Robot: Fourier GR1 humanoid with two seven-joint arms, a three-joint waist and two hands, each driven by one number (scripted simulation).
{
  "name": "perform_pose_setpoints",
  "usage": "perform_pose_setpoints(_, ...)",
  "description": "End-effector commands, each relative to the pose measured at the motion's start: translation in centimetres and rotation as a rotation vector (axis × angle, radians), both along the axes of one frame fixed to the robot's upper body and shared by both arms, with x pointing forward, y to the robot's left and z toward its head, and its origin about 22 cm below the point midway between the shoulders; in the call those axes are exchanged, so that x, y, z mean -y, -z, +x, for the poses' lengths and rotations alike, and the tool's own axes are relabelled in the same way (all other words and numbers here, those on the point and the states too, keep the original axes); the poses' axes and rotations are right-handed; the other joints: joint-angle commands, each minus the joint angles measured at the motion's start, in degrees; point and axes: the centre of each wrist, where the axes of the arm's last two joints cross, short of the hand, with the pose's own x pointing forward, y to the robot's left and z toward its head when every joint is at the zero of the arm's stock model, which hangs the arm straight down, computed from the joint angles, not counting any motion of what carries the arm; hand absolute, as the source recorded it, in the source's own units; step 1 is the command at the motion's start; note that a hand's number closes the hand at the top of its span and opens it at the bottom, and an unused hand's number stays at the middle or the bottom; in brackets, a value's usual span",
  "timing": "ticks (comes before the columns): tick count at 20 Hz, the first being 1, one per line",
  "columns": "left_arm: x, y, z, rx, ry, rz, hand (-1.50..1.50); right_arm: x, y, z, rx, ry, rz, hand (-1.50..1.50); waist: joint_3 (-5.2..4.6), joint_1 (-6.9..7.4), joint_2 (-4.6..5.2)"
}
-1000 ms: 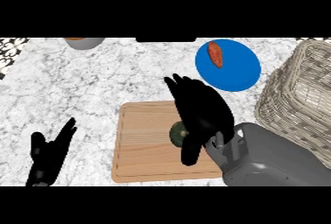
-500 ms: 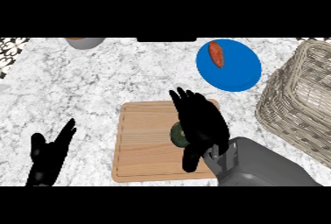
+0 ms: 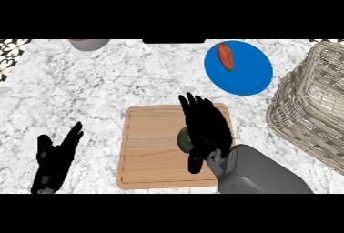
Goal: Pick the squash from the cutting board and place it in the basket
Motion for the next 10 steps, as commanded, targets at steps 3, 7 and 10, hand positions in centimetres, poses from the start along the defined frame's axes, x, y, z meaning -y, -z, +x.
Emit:
perform_pose_setpoints(3, -1.6, 2.7, -1.4, -0.089, -0.020, -0.003, 0.00, -0.7, 0.4, -0.6, -0.005, 0.043, -0.025, -1.50, -0.62, -0.07, 0.32)
perform_pose_setpoints(7, -0.9, 1.0, -1.8, -0.092, -0.017, -0.007, 0.00, 0.1, 4.4, 0.2, -0.026, 0.042, -0.032, -1.50, -0.57, 0.27, 0.36)
perform_pose_setpoints(10, 0.4, 2.0, -1.9, -0.086, -0.007, -0.015, 0.00, -0.8, 4.2, 0.3, -0.074, 0.036, -0.107, -1.50, -0.60, 0.15, 0.34)
